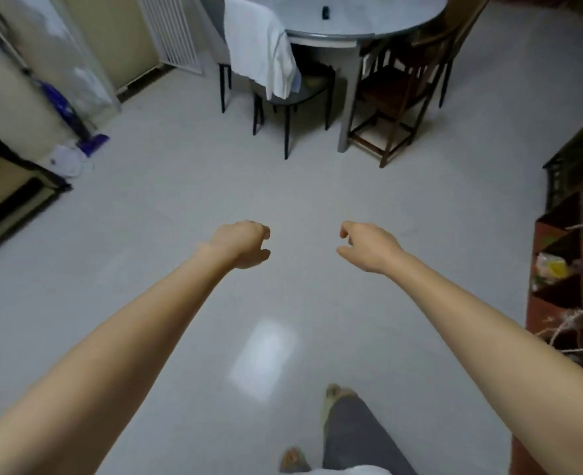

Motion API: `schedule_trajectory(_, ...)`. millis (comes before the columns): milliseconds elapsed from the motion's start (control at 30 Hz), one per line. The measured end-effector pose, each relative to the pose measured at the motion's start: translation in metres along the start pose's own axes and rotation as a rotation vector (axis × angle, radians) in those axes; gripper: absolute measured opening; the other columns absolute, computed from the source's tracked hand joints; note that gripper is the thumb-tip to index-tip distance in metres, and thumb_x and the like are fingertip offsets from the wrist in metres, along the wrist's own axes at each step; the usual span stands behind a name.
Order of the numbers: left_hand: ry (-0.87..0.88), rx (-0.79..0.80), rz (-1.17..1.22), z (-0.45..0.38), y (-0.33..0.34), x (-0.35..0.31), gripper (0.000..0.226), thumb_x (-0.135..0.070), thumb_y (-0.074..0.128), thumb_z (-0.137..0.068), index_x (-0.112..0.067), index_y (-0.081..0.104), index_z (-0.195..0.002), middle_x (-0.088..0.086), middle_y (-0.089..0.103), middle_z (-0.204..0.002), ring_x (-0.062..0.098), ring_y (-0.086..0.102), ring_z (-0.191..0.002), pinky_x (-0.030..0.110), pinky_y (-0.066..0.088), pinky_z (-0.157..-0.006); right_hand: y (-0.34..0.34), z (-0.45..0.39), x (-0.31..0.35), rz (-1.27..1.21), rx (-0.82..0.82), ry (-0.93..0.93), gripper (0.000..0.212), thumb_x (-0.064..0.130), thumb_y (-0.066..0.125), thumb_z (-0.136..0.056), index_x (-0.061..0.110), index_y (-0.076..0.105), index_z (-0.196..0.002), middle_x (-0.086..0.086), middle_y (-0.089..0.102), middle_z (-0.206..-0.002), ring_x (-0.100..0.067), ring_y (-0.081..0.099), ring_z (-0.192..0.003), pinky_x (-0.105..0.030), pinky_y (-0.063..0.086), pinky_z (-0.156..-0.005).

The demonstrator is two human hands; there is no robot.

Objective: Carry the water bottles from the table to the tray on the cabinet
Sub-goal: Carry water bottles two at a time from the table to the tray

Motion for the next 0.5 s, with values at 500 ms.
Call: schedule_trajectory(500, -0.286, -0.068, 0.253, -0.287, -0.153, 0.243, 0.047, -0.032, 0.053, -0.094, -0.015, 0.047, -0.138, 0.007, 0.055, -0.136, 0.027, 0.051, -0.126, 0.037, 0.043, -0.102, -0.127, -0.442, 0.139, 0.139, 0.061, -0.315, 0.036, 0.030, 0.051, -0.093, 0.014, 0.050, -0.126, -0.010, 0.060, -0.124, -0.032, 0.055, -0.112, -0.040, 0.047, -0.088)
Point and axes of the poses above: each hand's wrist, its own z-axis away from the middle knuckle, its own y-axis out of the palm, x = y × z, the point moved 3 cm from there along -z, towards the middle knuckle
